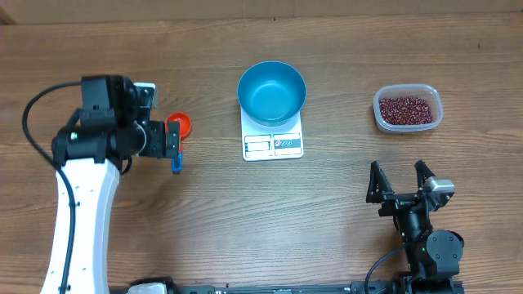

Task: Scoop item into bowl and weigh 150g on scale
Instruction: 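Move the left gripper forward over the red scoop's cup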

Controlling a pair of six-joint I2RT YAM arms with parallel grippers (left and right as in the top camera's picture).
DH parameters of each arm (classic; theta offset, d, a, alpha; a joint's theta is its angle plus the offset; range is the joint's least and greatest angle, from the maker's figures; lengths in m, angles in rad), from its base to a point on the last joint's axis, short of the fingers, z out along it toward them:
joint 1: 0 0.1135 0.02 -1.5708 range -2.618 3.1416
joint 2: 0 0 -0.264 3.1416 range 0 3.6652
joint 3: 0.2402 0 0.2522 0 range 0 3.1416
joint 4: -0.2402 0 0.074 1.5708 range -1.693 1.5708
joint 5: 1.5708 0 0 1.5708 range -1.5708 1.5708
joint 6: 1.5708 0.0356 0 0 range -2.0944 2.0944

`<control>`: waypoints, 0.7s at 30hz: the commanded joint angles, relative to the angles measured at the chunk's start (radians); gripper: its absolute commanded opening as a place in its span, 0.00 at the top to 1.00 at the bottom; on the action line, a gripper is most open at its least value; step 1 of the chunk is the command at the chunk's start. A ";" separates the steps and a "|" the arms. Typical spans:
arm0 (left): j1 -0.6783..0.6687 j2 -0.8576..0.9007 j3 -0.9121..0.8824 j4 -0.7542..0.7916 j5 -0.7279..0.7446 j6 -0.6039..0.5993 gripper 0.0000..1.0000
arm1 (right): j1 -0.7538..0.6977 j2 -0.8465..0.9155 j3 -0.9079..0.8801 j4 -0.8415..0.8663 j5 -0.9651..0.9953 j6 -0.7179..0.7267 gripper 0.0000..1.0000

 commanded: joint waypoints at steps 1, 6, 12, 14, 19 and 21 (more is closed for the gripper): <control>0.006 0.064 0.087 -0.030 0.018 0.034 0.00 | 0.006 -0.011 -0.010 0.002 0.006 -0.007 0.00; 0.006 0.180 0.207 -0.117 0.019 0.037 0.00 | 0.006 -0.011 -0.010 0.002 0.006 -0.007 0.00; 0.006 0.292 0.315 -0.196 0.019 0.057 0.01 | 0.006 -0.011 -0.010 0.002 0.006 -0.007 0.00; 0.007 0.317 0.332 -0.212 0.018 0.078 0.00 | 0.006 -0.011 -0.010 0.002 0.006 -0.007 0.00; 0.026 0.366 0.344 -0.215 0.019 0.086 0.01 | 0.006 -0.011 -0.010 0.002 0.006 -0.007 0.00; 0.034 0.379 0.344 -0.214 0.027 0.098 0.00 | 0.006 -0.011 -0.010 0.002 0.006 -0.007 0.00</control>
